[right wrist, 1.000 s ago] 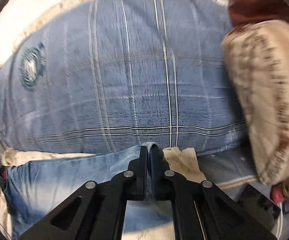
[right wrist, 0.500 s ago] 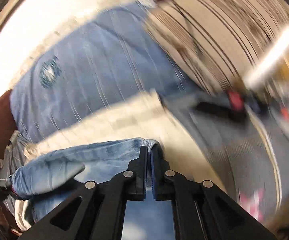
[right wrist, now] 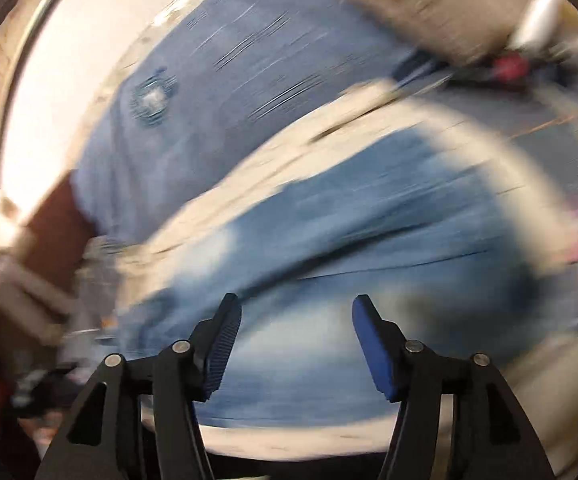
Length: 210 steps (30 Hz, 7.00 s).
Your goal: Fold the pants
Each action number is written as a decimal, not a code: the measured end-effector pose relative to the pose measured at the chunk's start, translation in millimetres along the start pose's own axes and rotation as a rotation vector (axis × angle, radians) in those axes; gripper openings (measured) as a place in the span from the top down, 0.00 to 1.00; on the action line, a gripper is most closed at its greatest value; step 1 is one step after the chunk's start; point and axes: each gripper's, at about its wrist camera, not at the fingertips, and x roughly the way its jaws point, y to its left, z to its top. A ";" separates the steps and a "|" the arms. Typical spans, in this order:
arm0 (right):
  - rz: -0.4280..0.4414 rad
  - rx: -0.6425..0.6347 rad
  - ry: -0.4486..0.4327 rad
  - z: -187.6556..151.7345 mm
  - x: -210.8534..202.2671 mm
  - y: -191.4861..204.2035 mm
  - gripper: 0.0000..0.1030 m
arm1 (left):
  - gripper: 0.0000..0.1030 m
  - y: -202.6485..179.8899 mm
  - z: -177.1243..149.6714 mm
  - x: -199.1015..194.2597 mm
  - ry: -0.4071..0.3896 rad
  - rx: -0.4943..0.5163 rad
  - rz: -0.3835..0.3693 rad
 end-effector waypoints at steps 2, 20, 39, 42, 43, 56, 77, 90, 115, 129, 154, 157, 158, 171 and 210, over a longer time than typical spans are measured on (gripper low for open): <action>0.096 0.068 0.082 -0.1 34.9 11.8 0.37 | 0.37 1.2 3.7 12.4 0.041 -0.035 -0.012; 0.240 0.024 -0.002 -10.4 43.9 41.4 0.96 | 0.77 -39.6 47.4 -4.7 -0.127 0.167 -0.105; 0.229 0.190 0.243 -96.3 85.9 20.1 0.37 | 0.30 50.1 -30.0 12.9 0.050 -0.085 -0.131; 0.238 0.251 0.239 -98.4 103.2 14.2 0.37 | 0.31 40.0 -28.7 47.4 0.119 -0.075 -0.054; 0.249 0.272 0.233 -97.3 107.2 11.6 0.41 | 0.34 36.4 -24.0 57.7 0.131 -0.068 -0.018; 0.192 0.239 0.286 -118.5 90.9 -12.1 0.92 | 0.79 64.2 -42.4 75.2 0.255 -0.123 0.038; -0.011 0.223 -0.373 -5.4 -88.5 -107.5 0.97 | 0.86 -4.1 -47.1 62.7 0.159 0.060 0.045; -0.320 0.314 -0.302 -43.4 -115.0 -152.5 0.63 | 0.77 40.3 -68.5 58.2 0.300 0.163 0.113; -0.154 -0.674 0.264 29.6 238.7 154.1 0.90 | 0.92 15.5 71.4 77.9 0.076 0.094 0.030; 0.005 -0.303 0.225 6.2 149.5 94.2 0.48 | 0.37 54.3 35.1 12.0 -0.033 -0.013 0.050; 0.388 0.128 0.371 -106.5 151.5 93.5 0.95 | 0.83 34.3 -7.0 19.7 0.088 -0.063 -0.045; 0.356 0.086 0.443 -117.7 161.8 100.6 0.90 | 0.83 40.7 -12.4 13.5 0.029 -0.011 0.012; 0.323 0.092 0.498 -125.5 174.4 98.0 0.90 | 0.83 50.4 -14.6 23.0 0.057 -0.024 0.053; 0.004 0.103 0.048 -25.2 14.3 -11.4 0.51 | 0.50 59.5 -23.9 2.4 0.054 -0.035 0.012; -0.346 0.264 -0.201 -34.5 -71.8 -162.3 0.47 | 0.39 30.0 -47.5 20.2 0.178 0.047 0.070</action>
